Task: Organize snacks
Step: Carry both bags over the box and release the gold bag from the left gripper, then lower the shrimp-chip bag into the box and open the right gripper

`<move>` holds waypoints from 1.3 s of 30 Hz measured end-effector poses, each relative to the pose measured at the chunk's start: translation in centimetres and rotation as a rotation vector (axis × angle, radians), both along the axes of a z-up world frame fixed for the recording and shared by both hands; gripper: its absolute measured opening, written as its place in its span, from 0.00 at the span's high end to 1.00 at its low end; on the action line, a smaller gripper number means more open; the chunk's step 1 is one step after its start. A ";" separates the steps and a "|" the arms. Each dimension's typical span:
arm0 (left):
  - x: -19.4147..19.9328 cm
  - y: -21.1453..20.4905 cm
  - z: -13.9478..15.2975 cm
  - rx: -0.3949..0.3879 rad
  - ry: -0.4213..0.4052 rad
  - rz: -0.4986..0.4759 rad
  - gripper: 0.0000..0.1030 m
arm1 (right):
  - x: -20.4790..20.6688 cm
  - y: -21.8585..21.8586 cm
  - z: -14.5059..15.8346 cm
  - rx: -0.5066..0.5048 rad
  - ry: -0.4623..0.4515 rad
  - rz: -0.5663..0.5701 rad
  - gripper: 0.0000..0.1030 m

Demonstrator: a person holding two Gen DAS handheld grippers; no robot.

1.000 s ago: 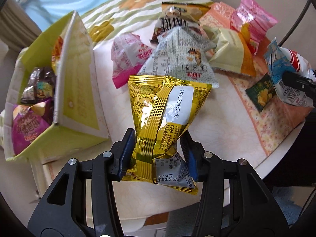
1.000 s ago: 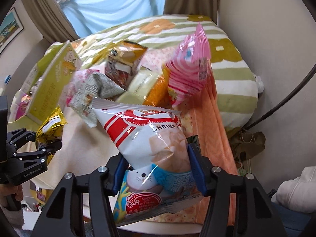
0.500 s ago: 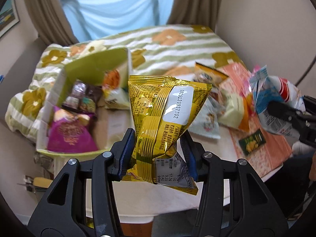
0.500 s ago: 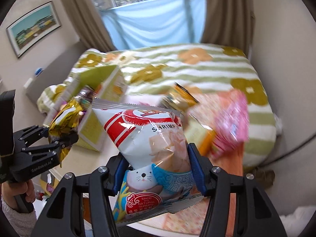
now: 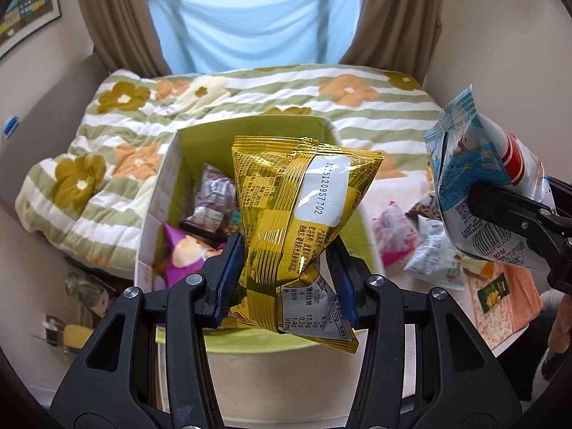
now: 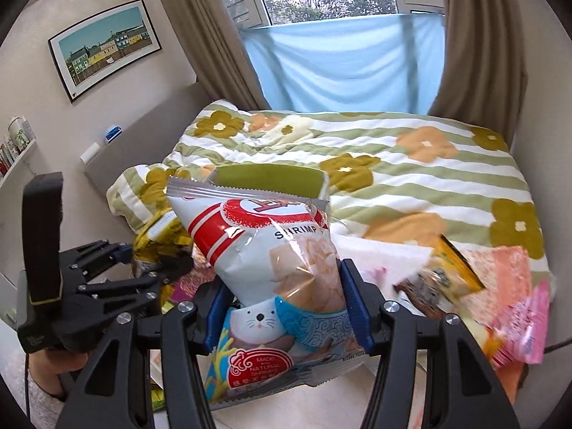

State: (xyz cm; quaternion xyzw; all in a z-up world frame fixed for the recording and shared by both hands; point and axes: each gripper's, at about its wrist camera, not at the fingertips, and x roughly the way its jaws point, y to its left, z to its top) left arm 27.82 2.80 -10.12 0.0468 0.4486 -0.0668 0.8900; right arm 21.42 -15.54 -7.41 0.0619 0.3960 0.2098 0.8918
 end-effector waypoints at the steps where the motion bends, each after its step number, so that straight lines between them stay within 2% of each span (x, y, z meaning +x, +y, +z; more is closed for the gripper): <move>1: 0.5 0.7 -0.3 -0.007 0.009 -0.001 0.57 | 0.4 0.8 0.1 0.002 0.002 0.002 0.48; 8: 3.8 3.5 -3.4 -0.082 0.110 -0.070 0.57 | 3.0 4.7 -1.1 0.000 0.052 -0.035 0.48; 10: 4.3 3.7 -4.3 -0.078 0.133 -0.094 0.54 | 3.4 5.2 -1.5 -0.001 0.070 -0.056 0.48; 12: 4.6 3.8 -4.9 -0.066 0.148 -0.114 0.32 | 3.7 5.7 -1.9 -0.006 0.089 -0.081 0.48; 13: 4.6 4.1 -5.0 -0.068 0.144 -0.114 0.05 | 3.9 5.8 -2.0 -0.008 0.097 -0.090 0.48; 14: 4.6 4.4 -5.0 -0.079 0.136 -0.116 0.00 | 4.0 6.0 -2.2 -0.009 0.104 -0.097 0.48; 16: 4.5 5.4 -5.1 -0.120 0.138 -0.116 0.00 | 4.1 6.3 -2.6 -0.014 0.119 -0.107 0.48; 20: 4.2 7.0 -5.2 -0.129 0.144 -0.078 0.00 | 4.7 6.9 -3.6 -0.001 0.160 -0.101 0.48; 32: 3.6 9.5 -4.1 -0.100 0.112 0.047 0.00 | 9.1 10.4 -4.7 0.101 0.219 0.031 0.47; 34: 3.6 9.6 -4.0 -0.099 0.107 0.057 0.00 | 9.4 11.1 -4.7 0.099 0.212 0.057 0.42; 36: 3.3 9.6 -4.1 -0.095 0.107 0.058 0.00 | 9.2 11.3 -4.6 0.096 0.188 0.060 0.13; 39: 2.8 9.5 -4.3 -0.083 0.114 0.058 0.00 | 8.6 10.8 -4.6 0.107 0.170 0.056 0.10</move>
